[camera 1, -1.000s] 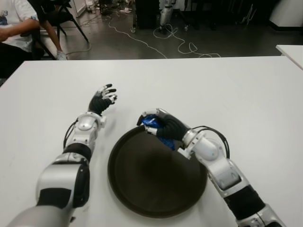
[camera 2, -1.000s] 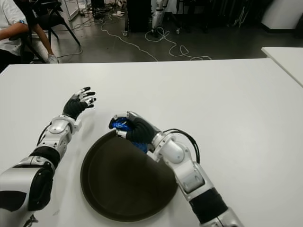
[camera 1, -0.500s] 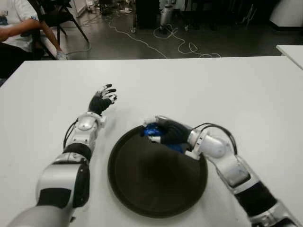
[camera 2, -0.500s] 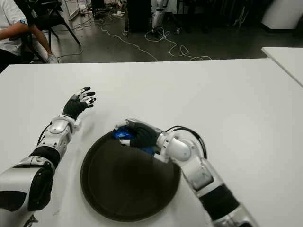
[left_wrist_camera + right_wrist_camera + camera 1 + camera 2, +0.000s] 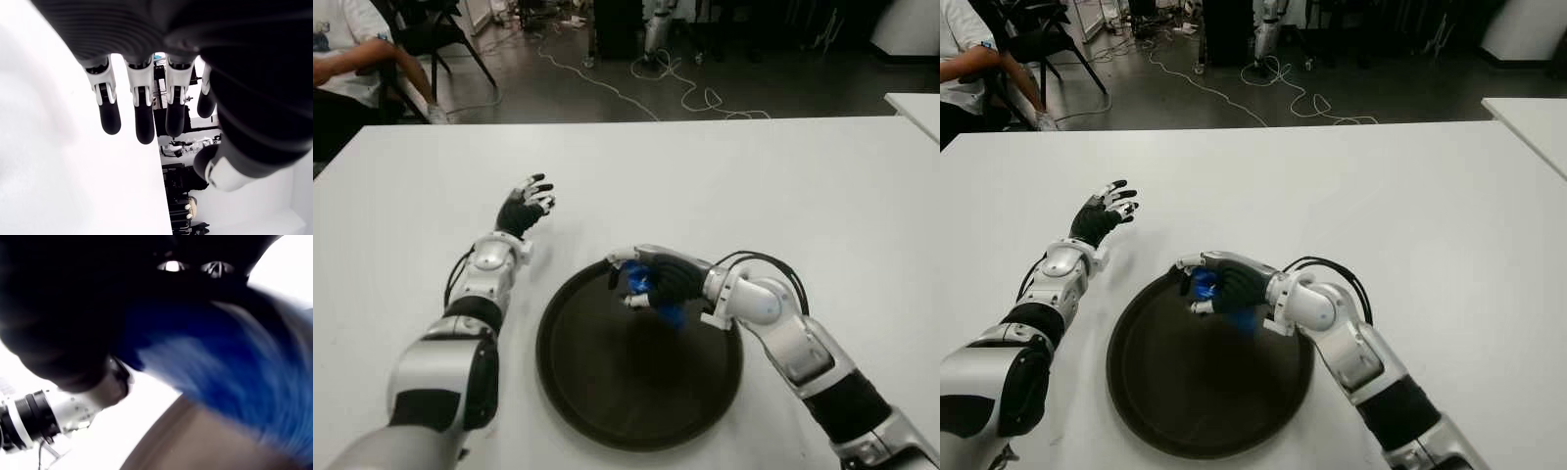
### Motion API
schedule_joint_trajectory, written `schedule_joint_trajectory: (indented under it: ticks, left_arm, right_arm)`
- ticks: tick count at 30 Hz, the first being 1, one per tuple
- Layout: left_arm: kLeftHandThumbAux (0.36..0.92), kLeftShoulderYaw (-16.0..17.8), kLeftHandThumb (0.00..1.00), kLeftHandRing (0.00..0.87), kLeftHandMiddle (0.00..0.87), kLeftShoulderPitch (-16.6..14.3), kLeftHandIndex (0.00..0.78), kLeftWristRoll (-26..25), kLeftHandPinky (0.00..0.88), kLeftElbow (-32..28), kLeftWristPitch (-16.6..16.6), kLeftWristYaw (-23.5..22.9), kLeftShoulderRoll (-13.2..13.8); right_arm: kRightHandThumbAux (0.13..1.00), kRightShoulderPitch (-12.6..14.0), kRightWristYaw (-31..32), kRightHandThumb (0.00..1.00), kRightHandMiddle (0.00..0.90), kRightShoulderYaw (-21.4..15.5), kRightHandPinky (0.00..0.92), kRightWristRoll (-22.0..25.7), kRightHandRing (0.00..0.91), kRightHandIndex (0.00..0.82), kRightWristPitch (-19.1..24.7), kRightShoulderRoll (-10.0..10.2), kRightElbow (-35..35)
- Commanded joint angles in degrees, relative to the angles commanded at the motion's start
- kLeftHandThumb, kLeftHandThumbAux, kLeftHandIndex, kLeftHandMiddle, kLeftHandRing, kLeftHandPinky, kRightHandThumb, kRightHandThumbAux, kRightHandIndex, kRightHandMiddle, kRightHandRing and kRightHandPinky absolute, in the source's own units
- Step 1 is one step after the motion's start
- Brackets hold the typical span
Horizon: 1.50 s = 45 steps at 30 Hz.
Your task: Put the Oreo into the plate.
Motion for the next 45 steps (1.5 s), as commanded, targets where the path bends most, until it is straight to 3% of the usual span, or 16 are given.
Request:
schedule_joint_trajectory:
  ticks: [4,11,25,36,45]
  left_arm:
    - [0.722,0.08,0.09,0.203,0.201,-0.06,0.126,-0.11,0.218,-0.01,0.26,0.12,-0.05]
    - [0.714,0.12,0.094,0.203,0.203,-0.05,0.129,-0.18,0.213,-0.06,0.38,0.15,-0.07]
    - [0.734,0.06,0.063,0.194,0.195,0.03,0.126,-0.05,0.199,-0.12,0.16,0.3,-0.09]
    - [0.731,0.08,0.058,0.193,0.194,0.0,0.122,-0.15,0.198,-0.08,0.22,-0.05,-0.07]
    - [0.735,0.1,0.054,0.193,0.195,0.11,0.123,-0.18,0.2,-0.08,-0.26,-0.52,0.0]
  right_arm:
    - [0.445,-0.24,-1.67,0.007,0.018,0.0,0.075,-1.97,0.026,0.004,-2.14,-0.56,0.7]
    - [0.373,-0.58,-2.72,0.0,0.001,-0.16,0.035,-3.01,0.001,0.0,-3.18,-0.52,2.02]
    - [0.31,-1.63,-3.11,0.0,0.0,-0.64,0.0,-3.65,0.0,0.0,-4.24,-0.81,3.82]
    - [0.313,-2.21,-2.74,0.0,0.0,-1.52,0.0,-3.22,0.0,0.0,-4.11,-1.3,3.87]
    - [0.301,-4.48,-3.02,0.0,0.0,-6.85,0.0,0.13,0.0,0.0,-5.25,-3.24,5.66]
